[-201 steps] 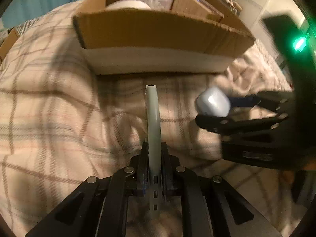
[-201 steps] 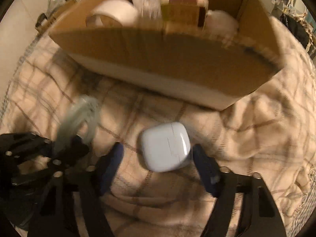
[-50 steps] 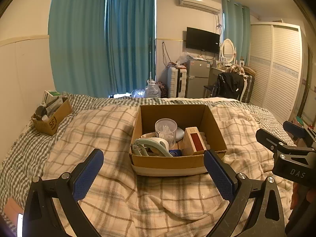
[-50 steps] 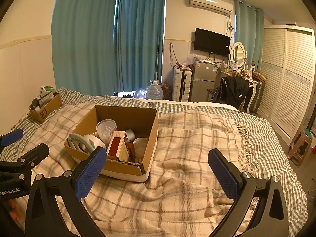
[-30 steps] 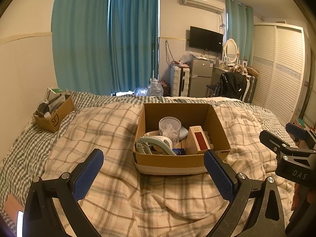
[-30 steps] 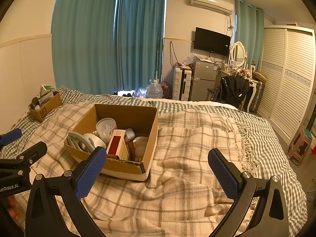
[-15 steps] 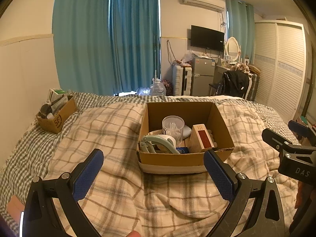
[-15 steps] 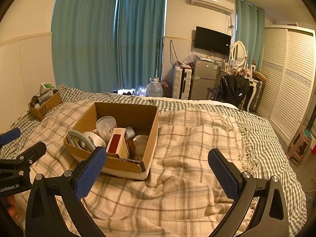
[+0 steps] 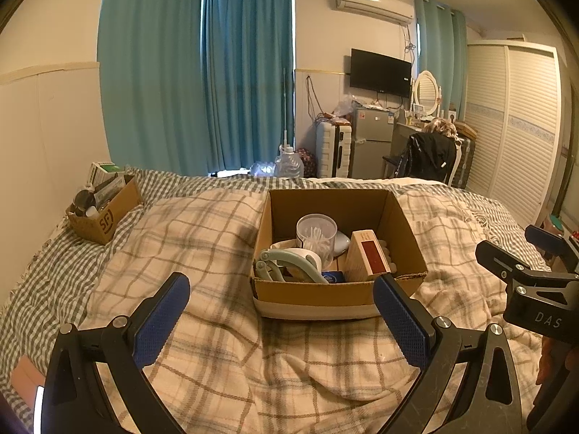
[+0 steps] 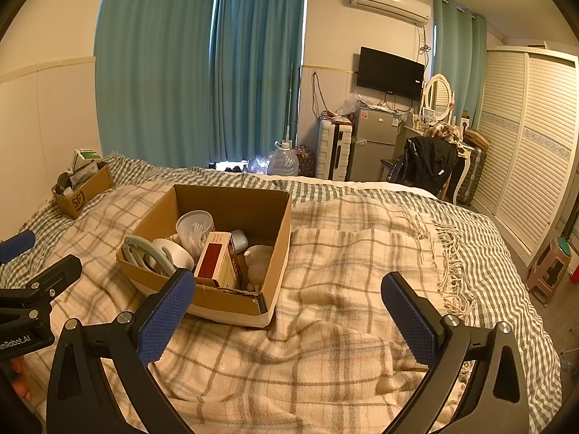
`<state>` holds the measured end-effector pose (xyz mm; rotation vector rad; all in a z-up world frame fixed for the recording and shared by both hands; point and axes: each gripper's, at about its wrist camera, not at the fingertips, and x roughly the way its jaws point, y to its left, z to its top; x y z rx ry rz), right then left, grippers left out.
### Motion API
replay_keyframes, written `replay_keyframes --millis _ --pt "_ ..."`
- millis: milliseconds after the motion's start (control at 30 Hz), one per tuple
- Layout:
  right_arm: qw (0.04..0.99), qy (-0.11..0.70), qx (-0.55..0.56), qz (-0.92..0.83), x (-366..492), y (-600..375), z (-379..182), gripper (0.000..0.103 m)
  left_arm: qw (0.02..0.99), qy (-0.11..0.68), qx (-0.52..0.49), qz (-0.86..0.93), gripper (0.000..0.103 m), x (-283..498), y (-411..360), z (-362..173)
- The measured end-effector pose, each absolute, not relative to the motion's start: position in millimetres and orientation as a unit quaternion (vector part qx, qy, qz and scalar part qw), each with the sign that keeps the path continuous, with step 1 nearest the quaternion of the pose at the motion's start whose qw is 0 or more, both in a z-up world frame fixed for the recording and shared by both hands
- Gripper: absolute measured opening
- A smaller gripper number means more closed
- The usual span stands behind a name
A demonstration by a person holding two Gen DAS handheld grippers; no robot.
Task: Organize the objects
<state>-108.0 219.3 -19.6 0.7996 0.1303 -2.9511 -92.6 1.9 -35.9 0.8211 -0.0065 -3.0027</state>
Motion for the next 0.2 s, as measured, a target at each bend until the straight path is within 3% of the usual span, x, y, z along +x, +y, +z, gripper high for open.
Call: replay_keyframes --millis 200 --pt "0.041 0.044 0.264 -0.963 -108.7 219.0 -21.6 0.103 0.009 0.003 0.252 -0.968 0.103 -88.6 3.4 -35.3"
